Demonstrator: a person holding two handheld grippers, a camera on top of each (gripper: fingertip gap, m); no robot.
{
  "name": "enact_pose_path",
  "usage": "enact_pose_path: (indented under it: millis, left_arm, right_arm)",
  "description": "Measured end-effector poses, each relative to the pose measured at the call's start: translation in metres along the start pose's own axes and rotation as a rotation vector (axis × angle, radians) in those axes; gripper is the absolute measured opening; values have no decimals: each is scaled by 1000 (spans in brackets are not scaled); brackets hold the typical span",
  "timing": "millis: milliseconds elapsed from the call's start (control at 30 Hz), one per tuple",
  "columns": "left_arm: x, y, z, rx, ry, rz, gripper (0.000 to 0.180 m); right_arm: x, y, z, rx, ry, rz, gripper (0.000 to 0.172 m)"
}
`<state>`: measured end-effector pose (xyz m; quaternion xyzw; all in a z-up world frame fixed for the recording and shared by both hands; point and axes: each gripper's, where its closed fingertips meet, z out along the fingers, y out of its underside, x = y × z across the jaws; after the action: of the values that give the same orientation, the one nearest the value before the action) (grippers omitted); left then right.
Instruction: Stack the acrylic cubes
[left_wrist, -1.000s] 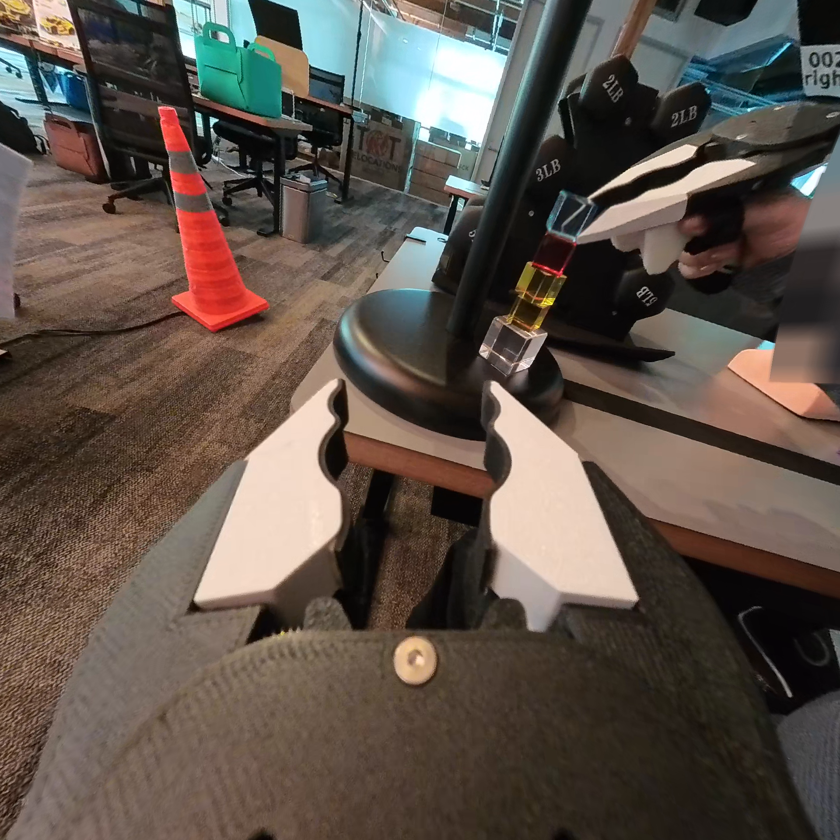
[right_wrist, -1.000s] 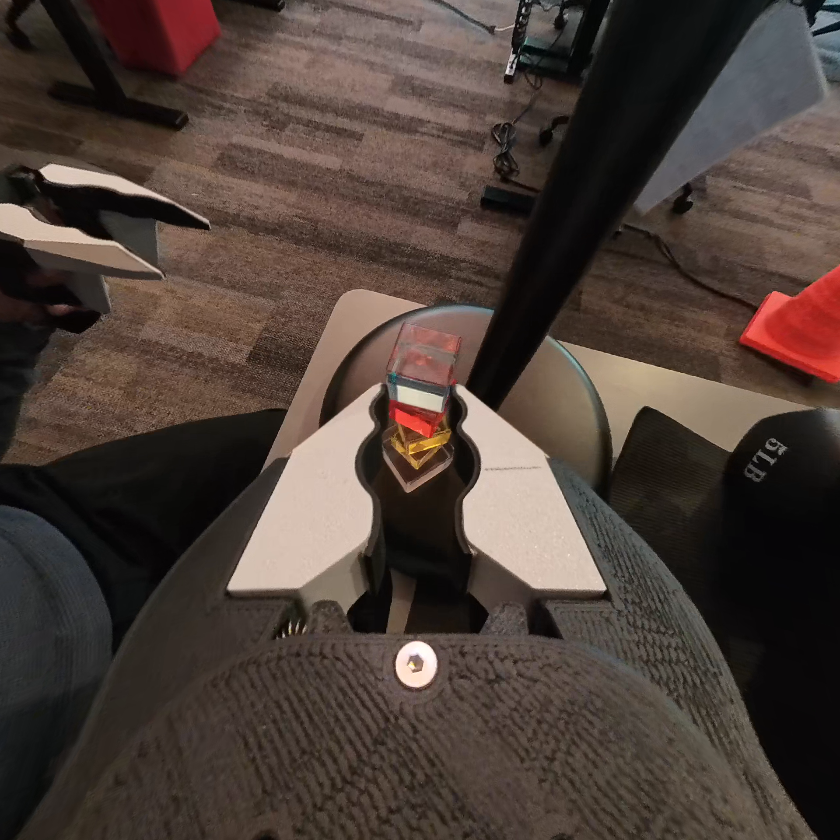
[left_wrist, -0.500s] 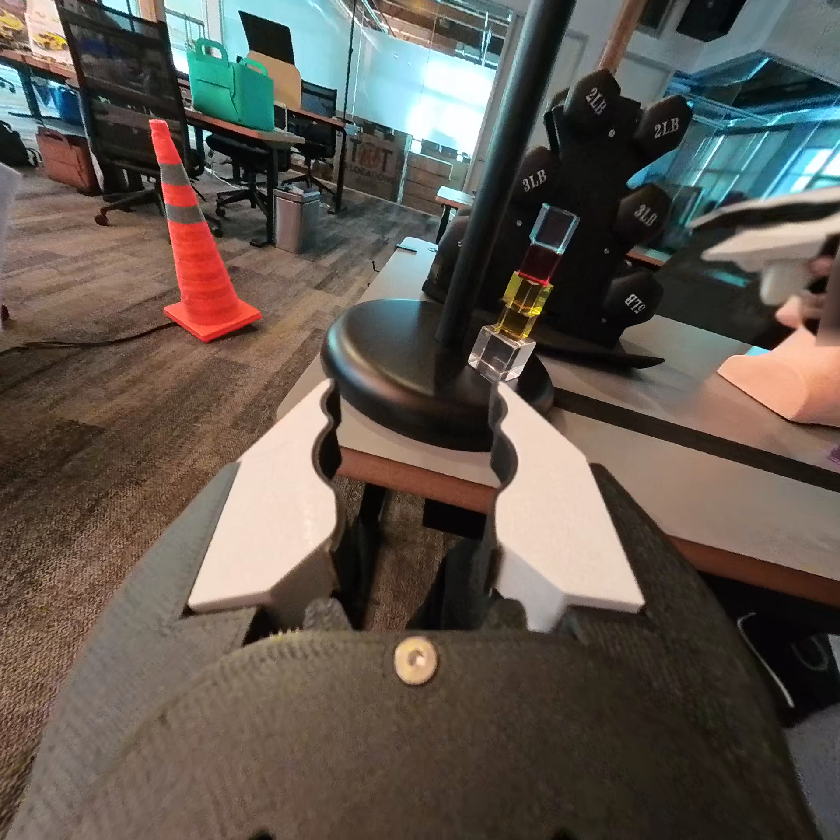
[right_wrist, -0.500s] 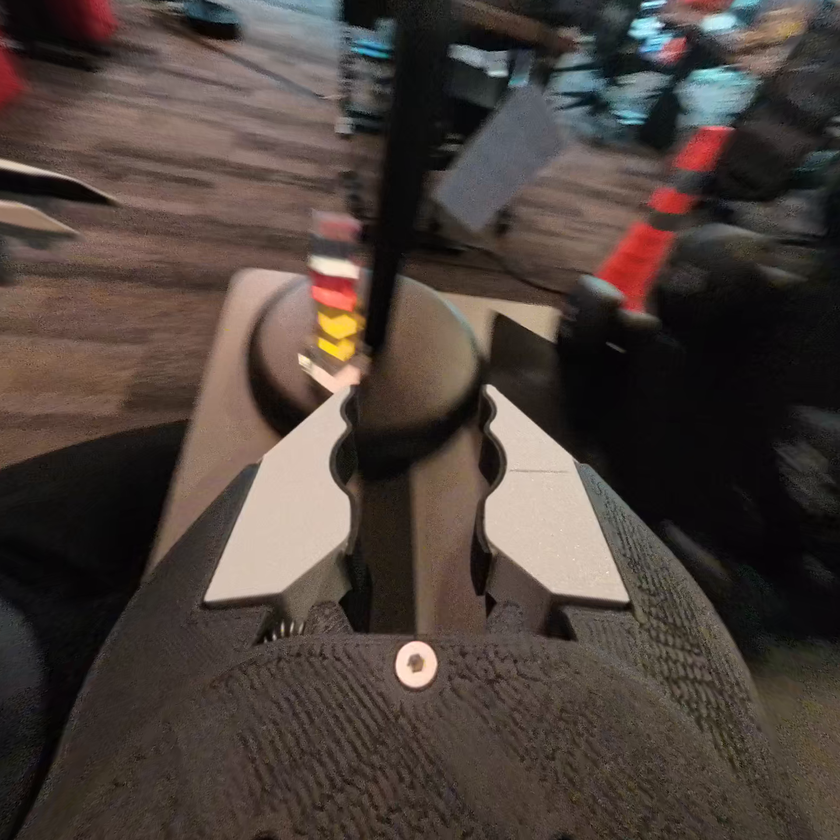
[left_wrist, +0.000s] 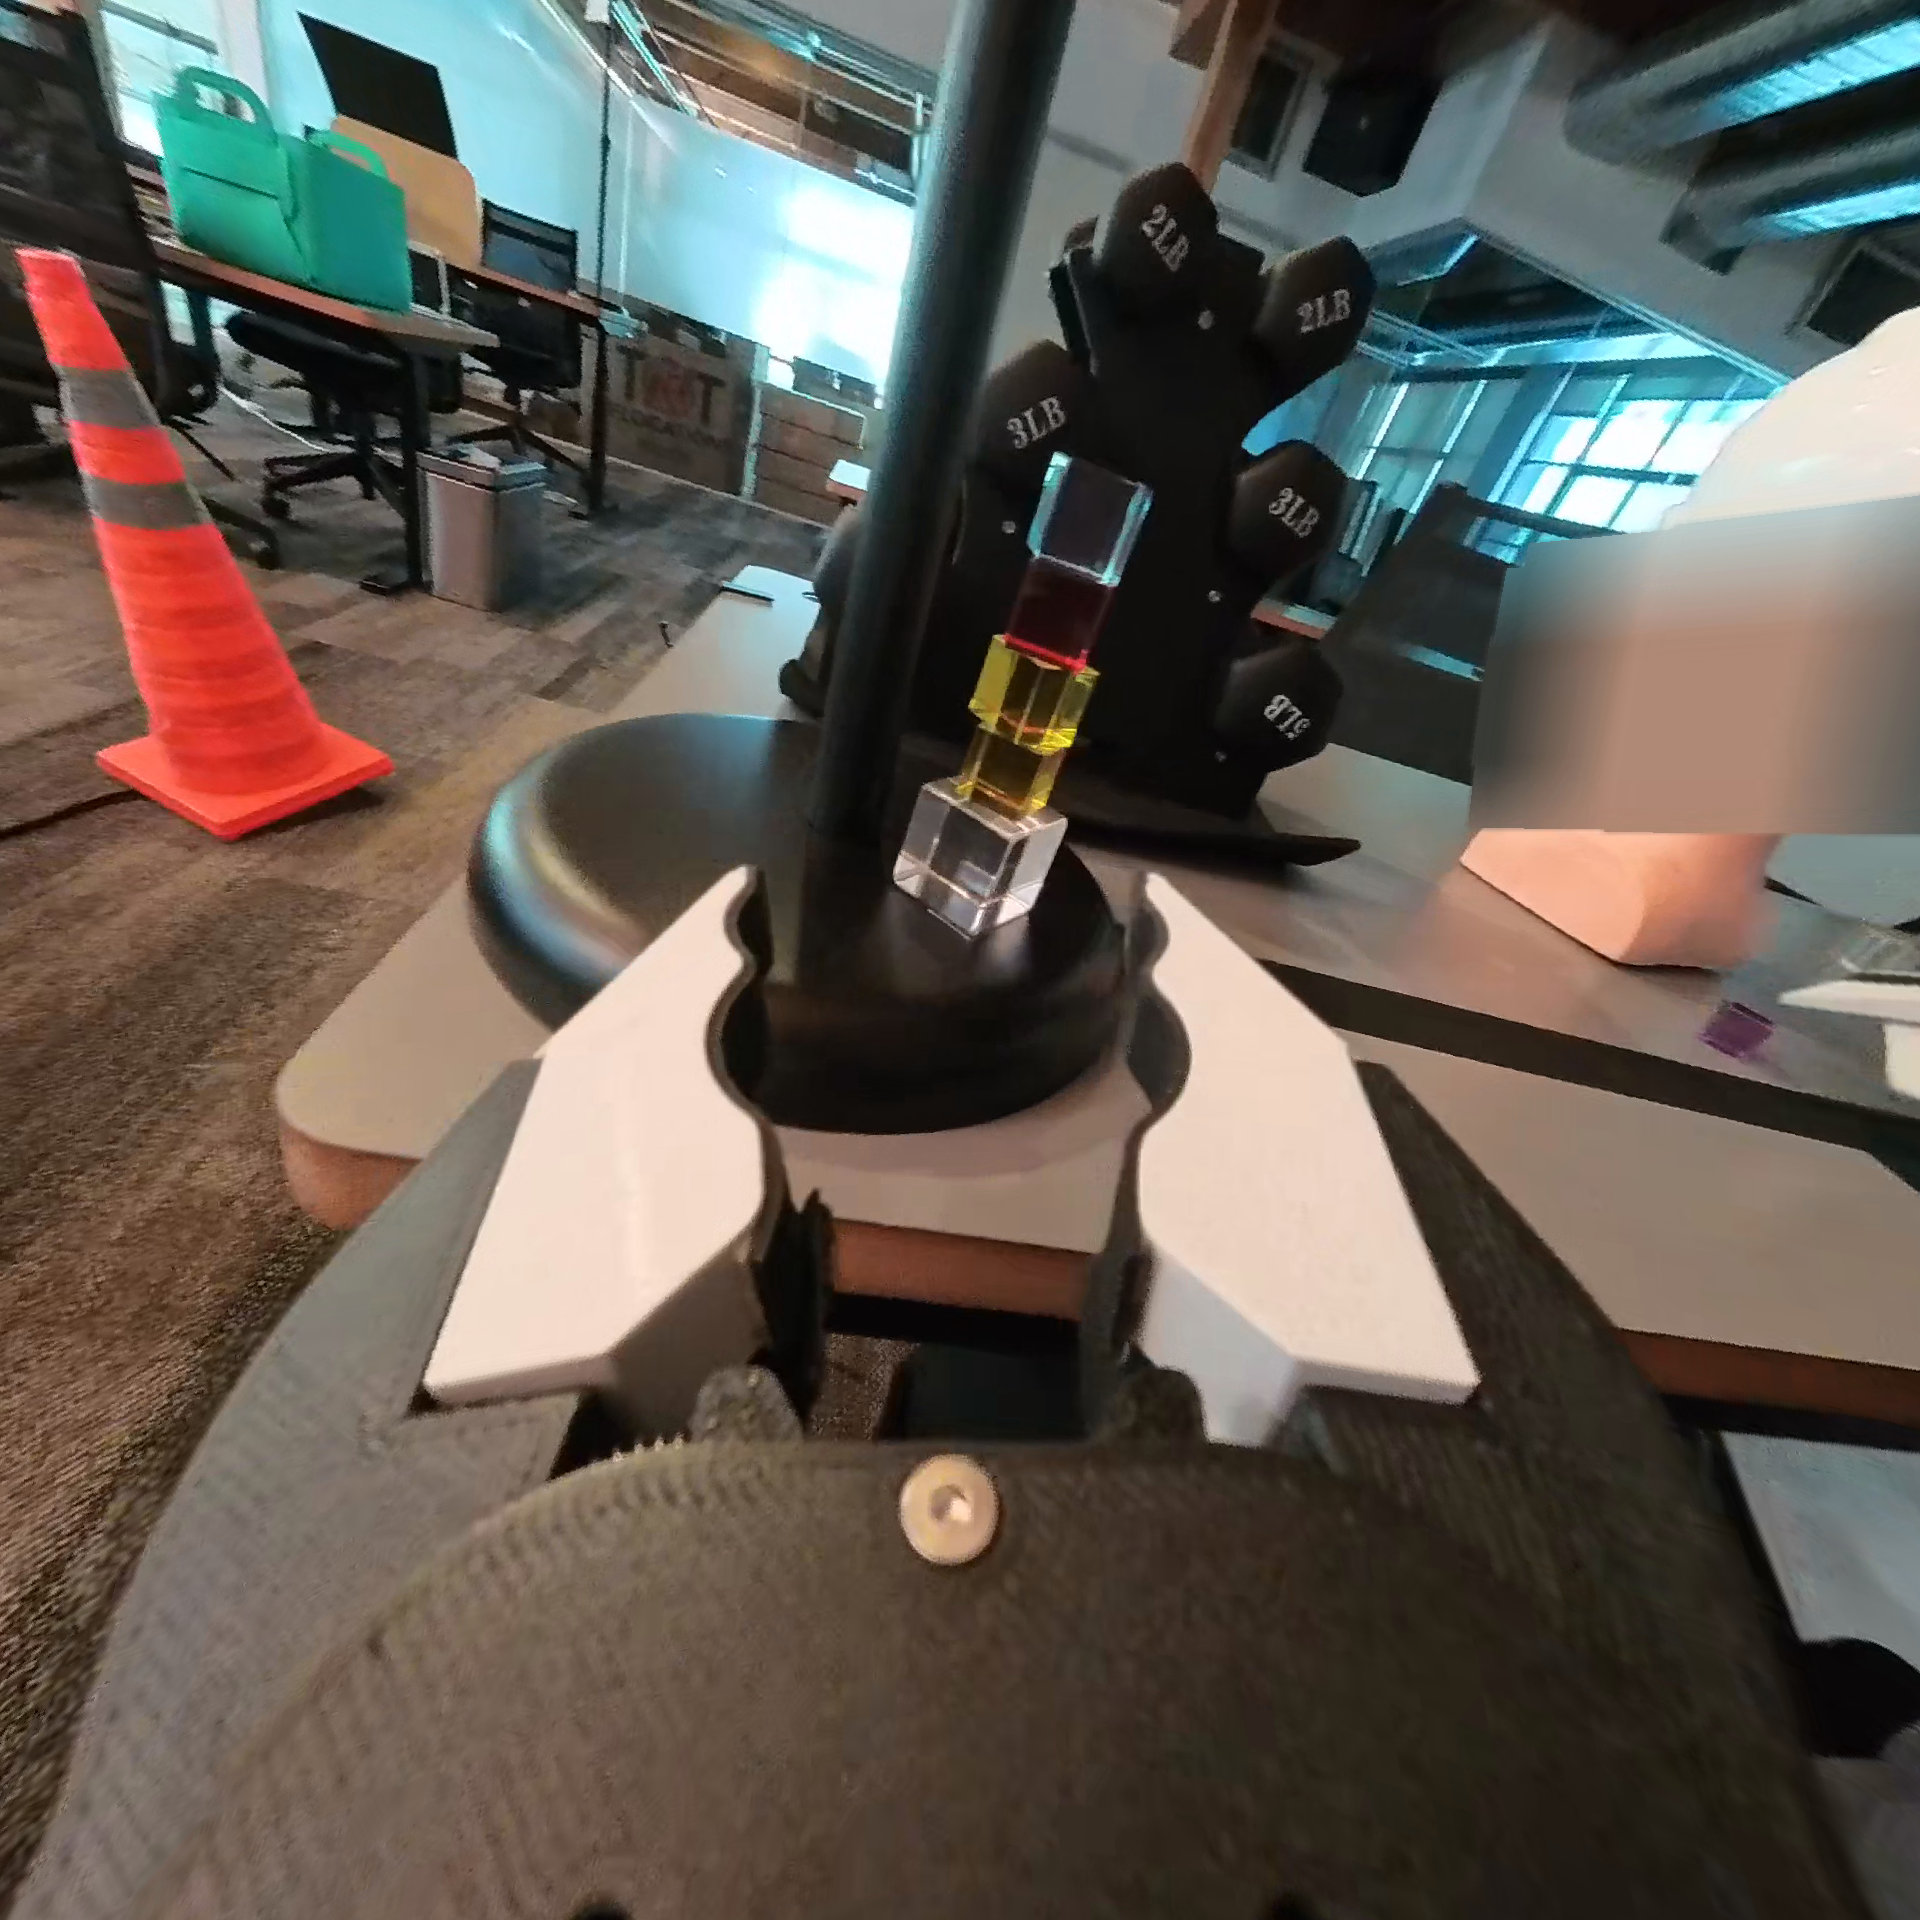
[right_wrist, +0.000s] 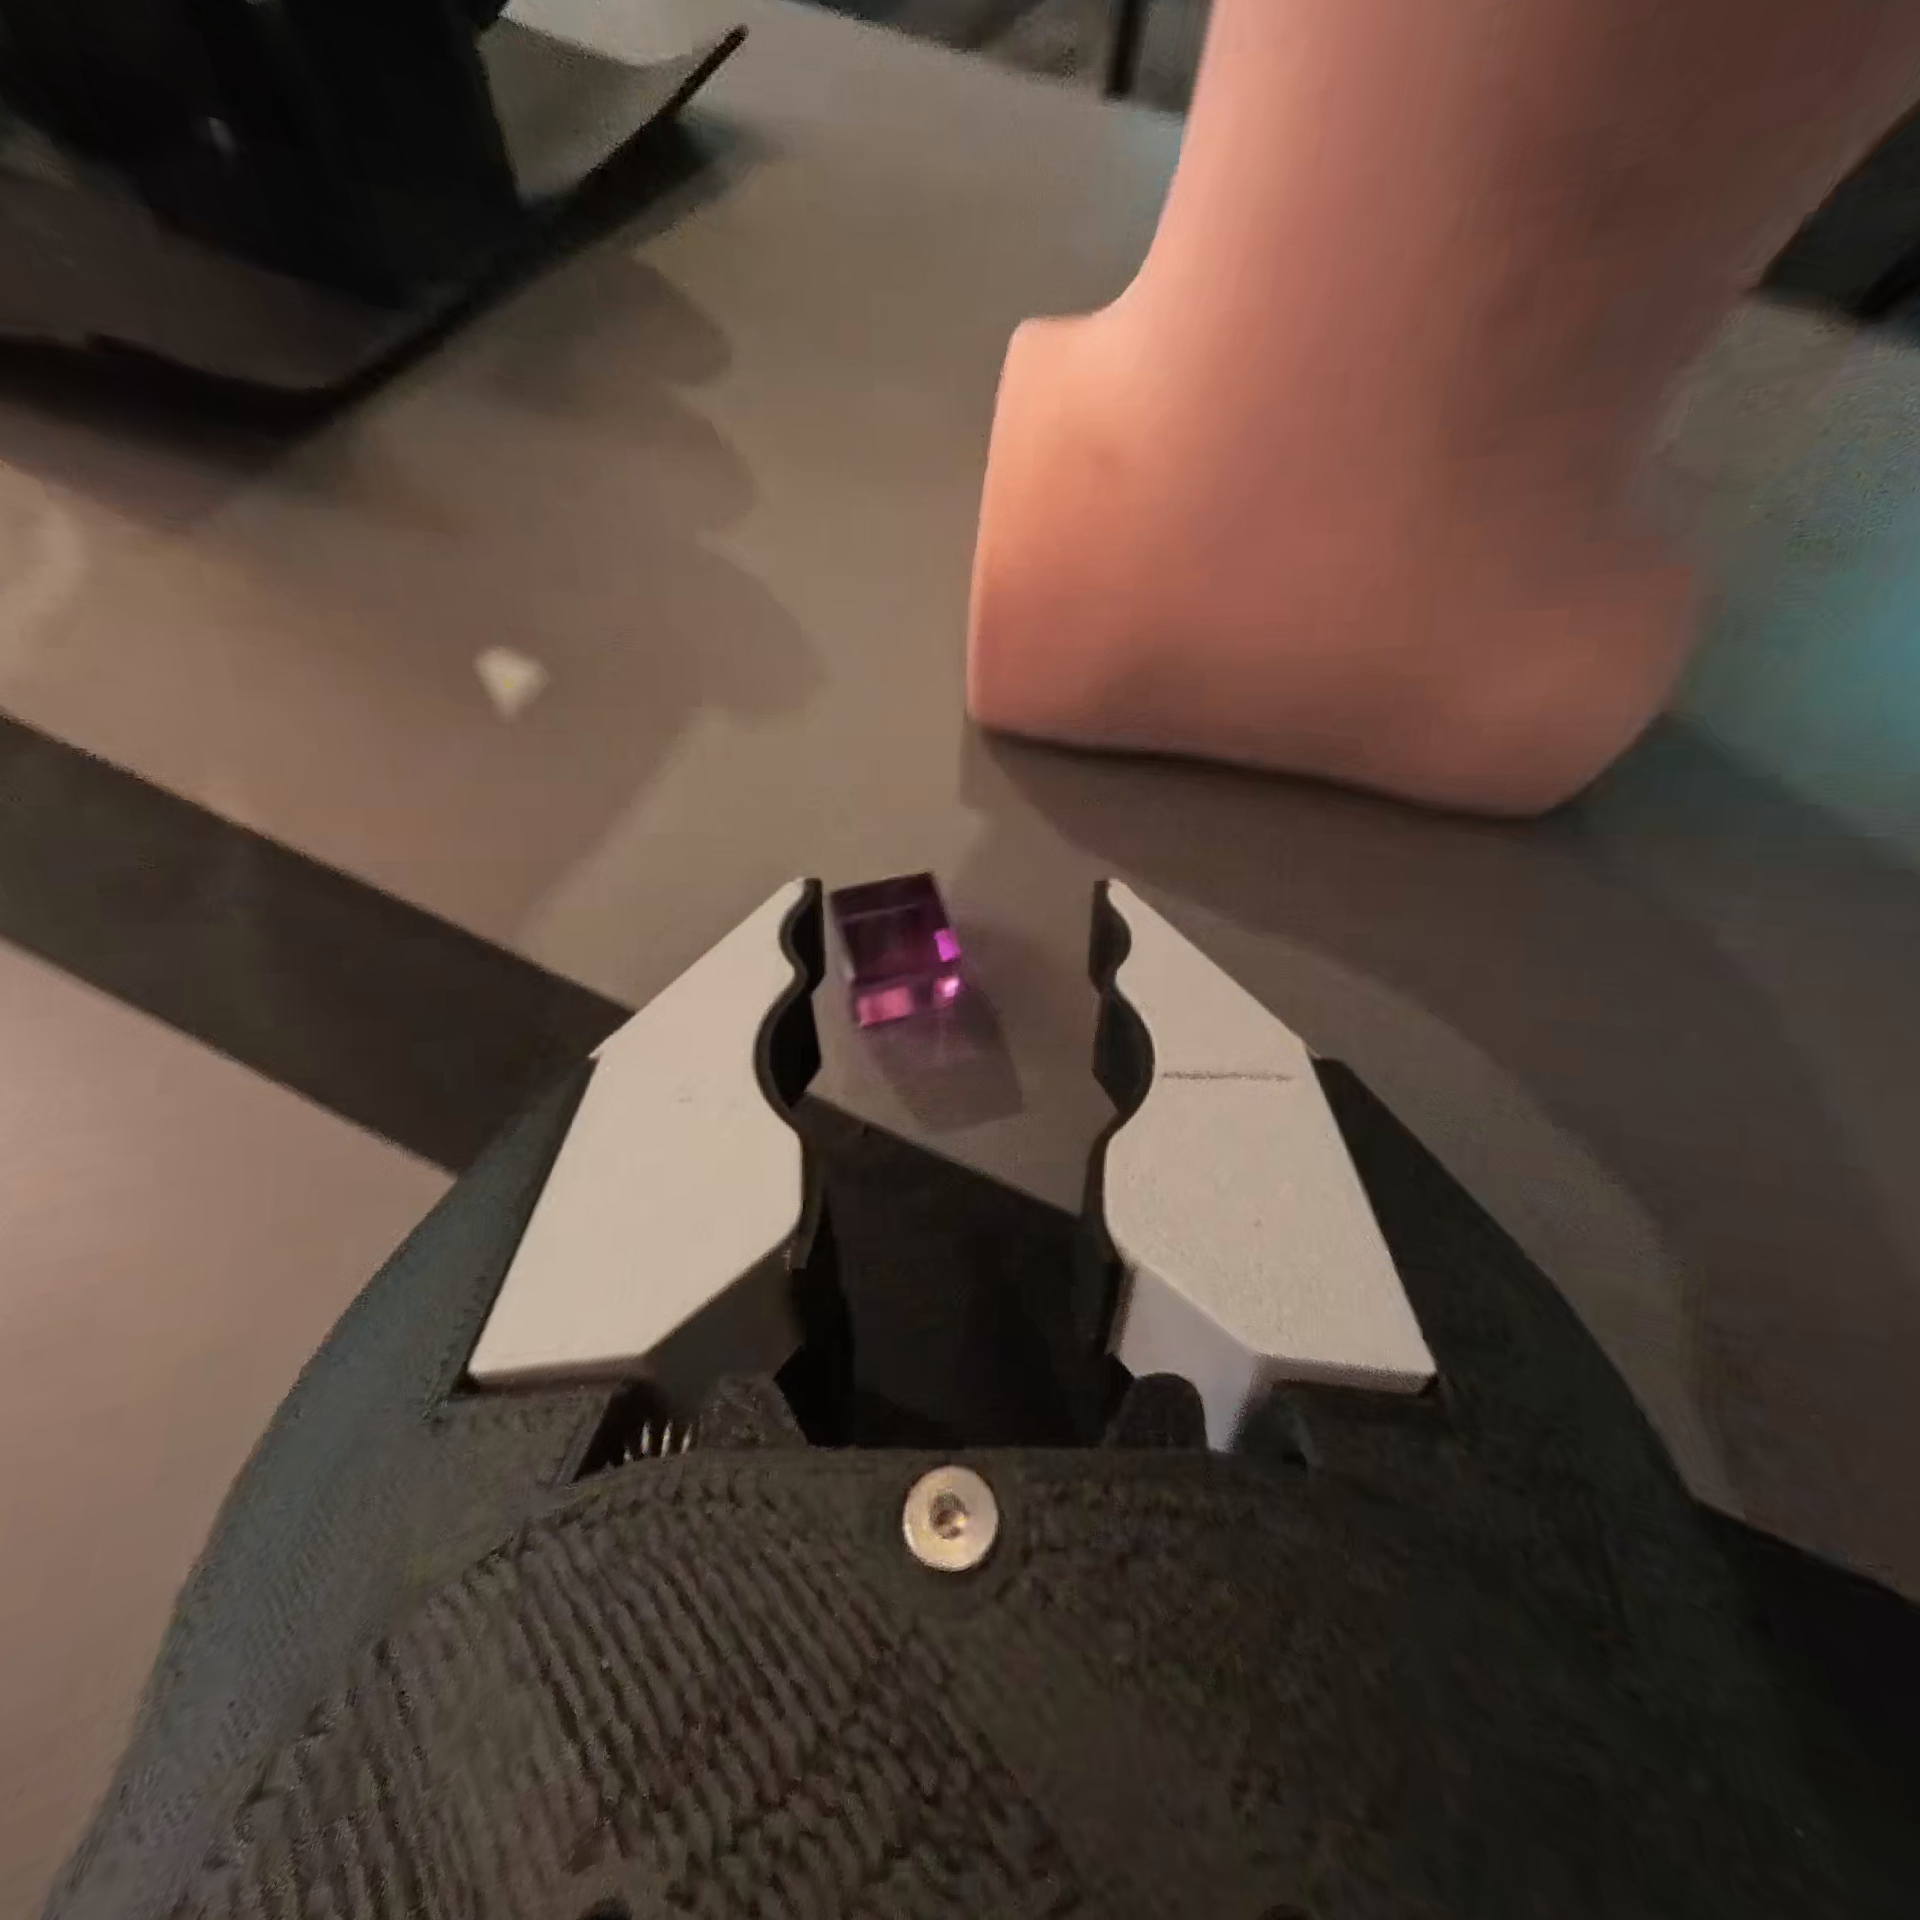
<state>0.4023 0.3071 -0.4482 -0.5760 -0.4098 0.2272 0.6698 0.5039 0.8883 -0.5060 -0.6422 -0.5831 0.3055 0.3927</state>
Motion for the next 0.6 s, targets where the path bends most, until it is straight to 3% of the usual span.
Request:
enact_pose_path:
  millis: [67,167,233,333,433,600]
  left_arm:
    - [4,3,3,-16,9,7,68]
    - [6,6,2,-39,0,27,69]
    - [4,6,-4,-38,-15,34,69]
    - [-5,3,-14,-24,-51,28,68]
    - [-10,1,-19,-6,-63,-2,67]
    - [9,-1,-15,-3,1,-18,68]
  right_arm:
    - [-13,9,8,-40,-101,42,52]
    - [-16,26,23,-152,-96,7,49]
    - [-18,32,29,-203,-89,-33,26]
    - [-48,6,31,-136,-187,-22,26]
    - [-131,-57,35,29,-414,-39,25]
    - [-326,-165,16,234,-898,-316,25]
